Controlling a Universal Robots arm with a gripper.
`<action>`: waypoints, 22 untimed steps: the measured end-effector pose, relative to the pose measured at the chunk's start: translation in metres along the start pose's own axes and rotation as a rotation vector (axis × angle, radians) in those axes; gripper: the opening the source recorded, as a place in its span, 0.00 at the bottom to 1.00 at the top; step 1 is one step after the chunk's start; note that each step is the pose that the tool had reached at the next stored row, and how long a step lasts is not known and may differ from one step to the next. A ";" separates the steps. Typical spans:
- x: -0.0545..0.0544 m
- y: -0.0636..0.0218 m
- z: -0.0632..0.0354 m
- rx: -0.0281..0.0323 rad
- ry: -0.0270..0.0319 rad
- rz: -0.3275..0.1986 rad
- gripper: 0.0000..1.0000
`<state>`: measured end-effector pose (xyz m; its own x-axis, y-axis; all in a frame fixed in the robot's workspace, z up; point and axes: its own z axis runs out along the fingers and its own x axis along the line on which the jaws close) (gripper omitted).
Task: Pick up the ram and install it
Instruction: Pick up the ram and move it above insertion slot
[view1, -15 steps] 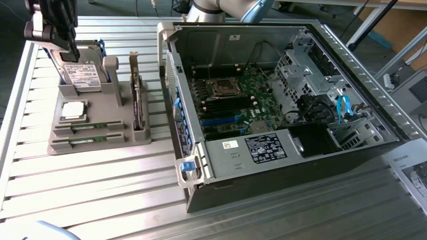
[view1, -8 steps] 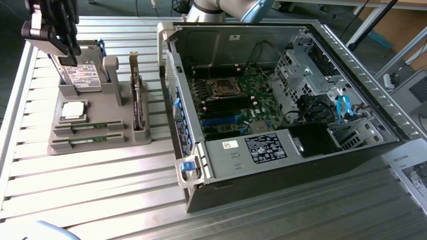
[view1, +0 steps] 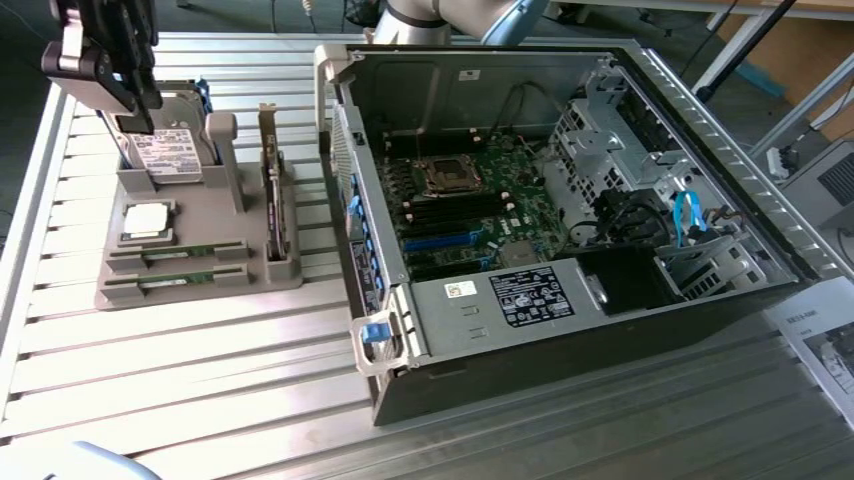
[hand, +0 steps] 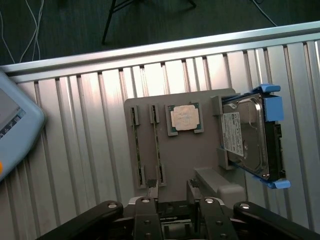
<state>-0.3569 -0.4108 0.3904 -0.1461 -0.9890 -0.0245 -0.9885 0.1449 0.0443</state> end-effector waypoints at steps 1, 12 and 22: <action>0.000 0.0000 0.0000 -0.0001 0.0001 -0.003 0.36; 0.000 -0.0002 0.0008 -0.0004 0.0006 -0.012 0.36; 0.000 -0.0005 0.0076 -0.0004 0.0006 -0.012 0.36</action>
<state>-0.3568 -0.4108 0.3828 -0.1337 -0.9907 -0.0244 -0.9902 0.1326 0.0443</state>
